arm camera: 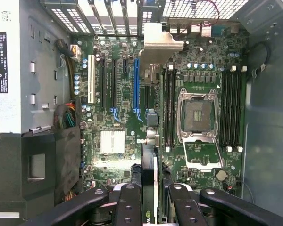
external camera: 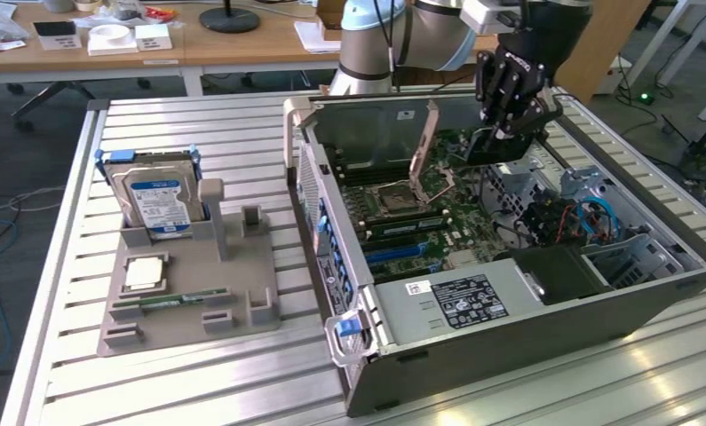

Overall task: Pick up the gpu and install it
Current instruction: 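Insert the gpu into the slot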

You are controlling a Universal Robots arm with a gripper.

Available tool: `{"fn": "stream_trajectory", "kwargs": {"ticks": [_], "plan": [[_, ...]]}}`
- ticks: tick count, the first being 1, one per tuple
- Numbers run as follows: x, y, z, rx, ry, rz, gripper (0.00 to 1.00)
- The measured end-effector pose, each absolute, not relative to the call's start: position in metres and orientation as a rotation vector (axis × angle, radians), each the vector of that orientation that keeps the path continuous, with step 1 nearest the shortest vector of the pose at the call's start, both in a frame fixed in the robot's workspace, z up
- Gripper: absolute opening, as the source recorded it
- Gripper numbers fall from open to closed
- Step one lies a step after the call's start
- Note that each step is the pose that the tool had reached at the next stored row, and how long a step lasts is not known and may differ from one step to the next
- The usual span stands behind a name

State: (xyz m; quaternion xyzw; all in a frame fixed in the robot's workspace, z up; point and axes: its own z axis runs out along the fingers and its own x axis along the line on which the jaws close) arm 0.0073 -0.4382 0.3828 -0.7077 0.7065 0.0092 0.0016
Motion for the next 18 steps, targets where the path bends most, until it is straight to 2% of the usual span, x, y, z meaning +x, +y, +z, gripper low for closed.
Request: {"fn": "stream_trajectory", "kwargs": {"ticks": [18], "plan": [[0.004,-0.438,0.367,-2.217,2.214,0.021,0.26]]}}
